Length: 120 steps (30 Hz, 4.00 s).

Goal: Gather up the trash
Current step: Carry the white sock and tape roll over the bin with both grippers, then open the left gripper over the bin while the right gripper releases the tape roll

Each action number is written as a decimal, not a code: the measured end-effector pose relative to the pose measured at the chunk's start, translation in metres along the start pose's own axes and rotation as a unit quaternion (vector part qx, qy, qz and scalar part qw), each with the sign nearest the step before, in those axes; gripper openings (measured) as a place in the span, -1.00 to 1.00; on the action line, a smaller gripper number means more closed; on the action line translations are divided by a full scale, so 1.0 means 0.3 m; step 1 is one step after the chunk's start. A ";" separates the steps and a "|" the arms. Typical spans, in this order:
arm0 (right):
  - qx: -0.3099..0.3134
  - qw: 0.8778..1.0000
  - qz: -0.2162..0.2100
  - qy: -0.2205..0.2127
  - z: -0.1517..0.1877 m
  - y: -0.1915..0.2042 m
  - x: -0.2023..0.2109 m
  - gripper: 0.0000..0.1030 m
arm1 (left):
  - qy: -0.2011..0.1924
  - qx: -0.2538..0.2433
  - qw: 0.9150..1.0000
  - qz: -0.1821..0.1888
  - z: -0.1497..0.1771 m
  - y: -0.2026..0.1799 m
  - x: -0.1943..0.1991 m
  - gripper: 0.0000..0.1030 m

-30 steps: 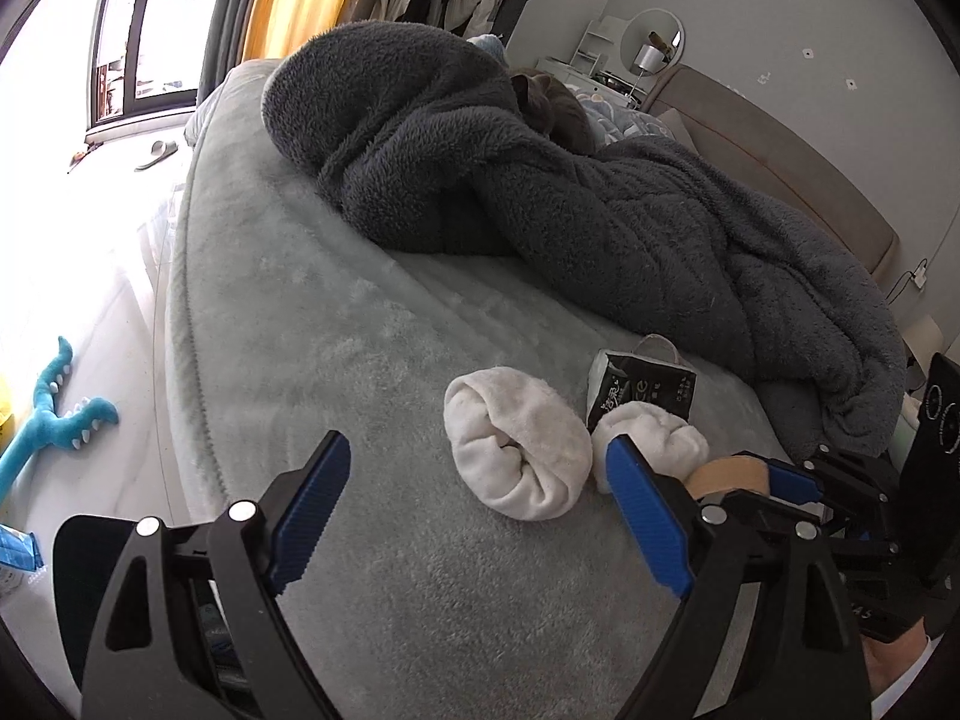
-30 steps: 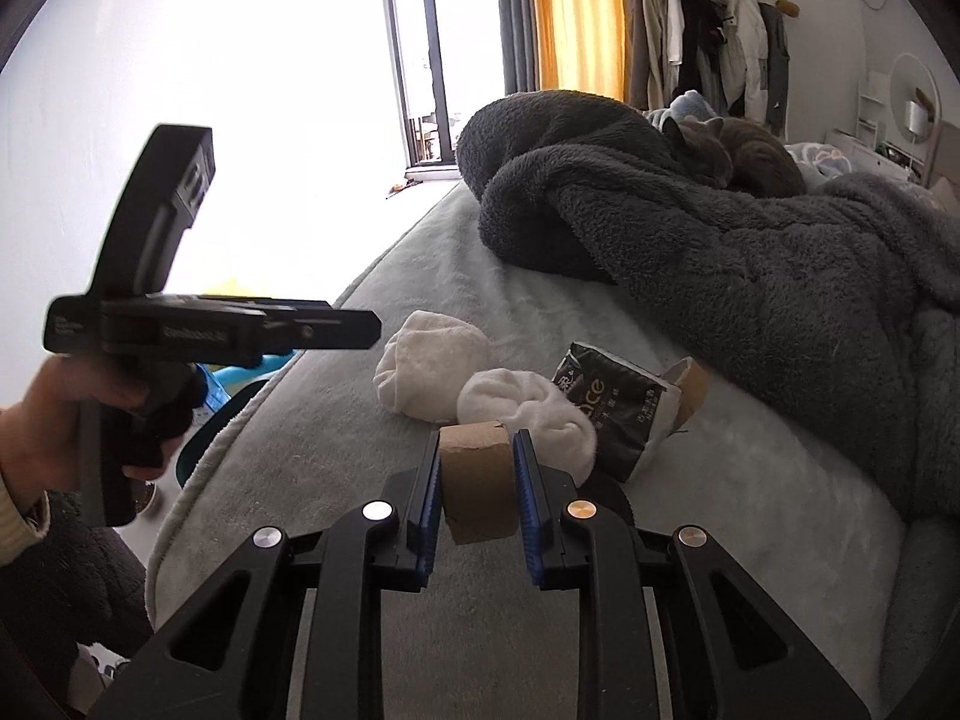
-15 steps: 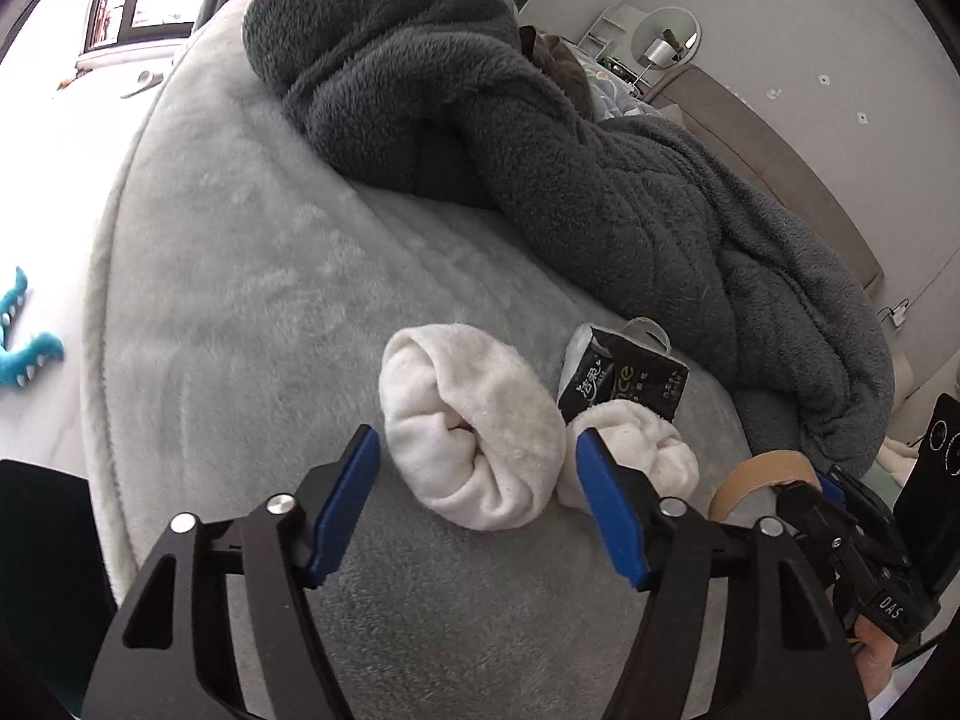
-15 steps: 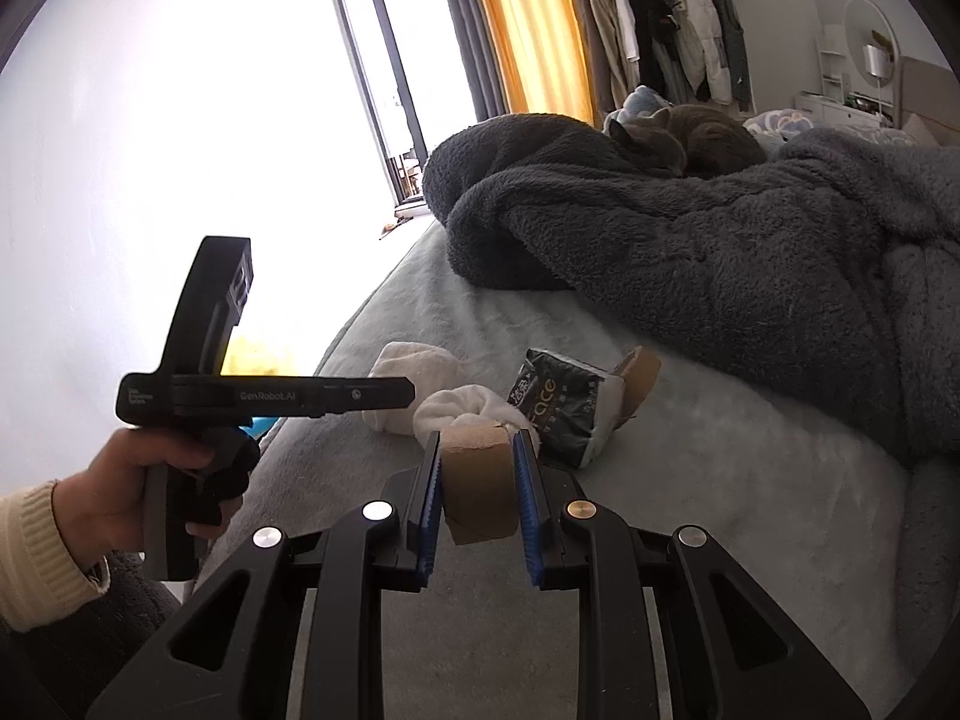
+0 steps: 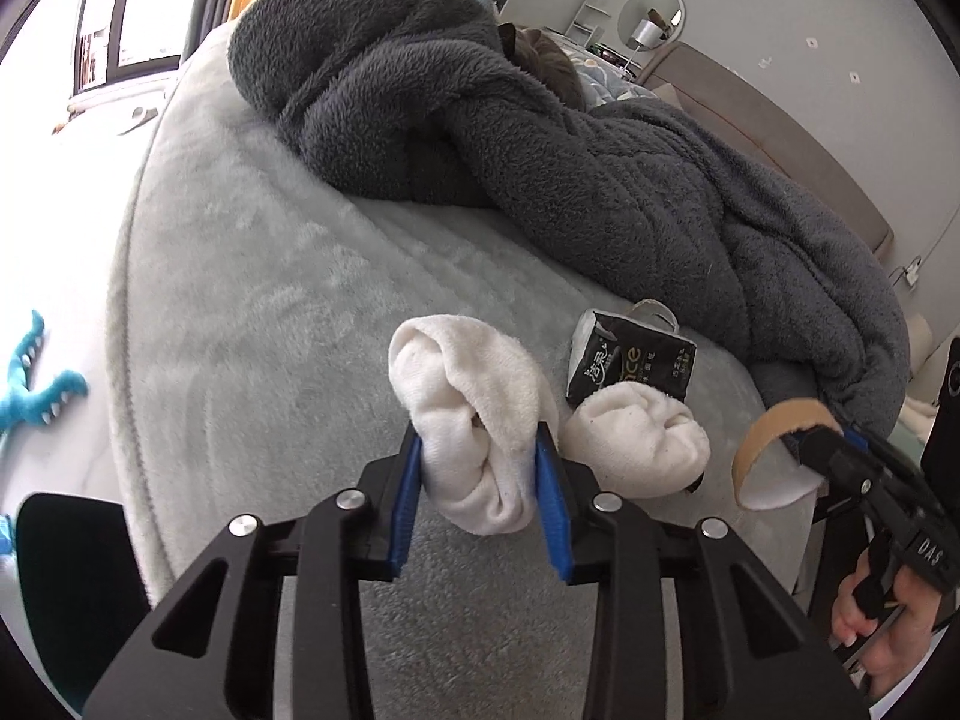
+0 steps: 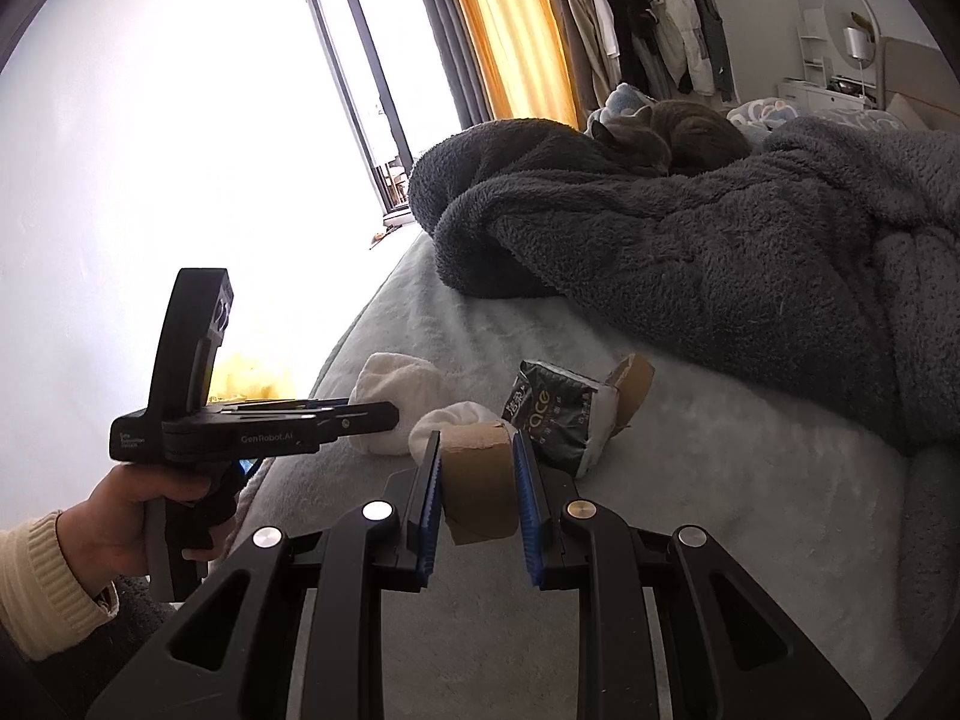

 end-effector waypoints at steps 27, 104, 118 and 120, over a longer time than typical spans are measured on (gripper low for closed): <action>-0.001 1.000 -0.019 0.016 -0.160 0.292 -0.248 -0.56 | -0.022 -0.109 0.993 -0.049 0.027 0.189 0.252 -0.26; 0.091 0.936 -0.103 0.323 0.332 1.110 -1.059 -0.55 | -0.078 0.065 0.986 -0.134 0.052 1.000 0.736 0.52; 0.092 0.931 -0.108 0.336 0.350 1.099 -1.008 0.09 | -0.138 0.049 0.984 -0.102 -0.065 0.838 0.808 0.52; 0.087 0.936 -0.113 0.323 0.319 1.097 -0.988 0.13 | -0.144 0.045 0.984 -0.097 -0.074 0.811 0.808 0.52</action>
Point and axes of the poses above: each gripper's, at about its wrist camera, not at the fingertips, and x roughly against the way its jaws point, y to its left, z to its underside, the point moved 10 cm from there along -x, roughly the way its jaws point, and after that the axes turned 8 degrees about x, right-handed, at the moved point
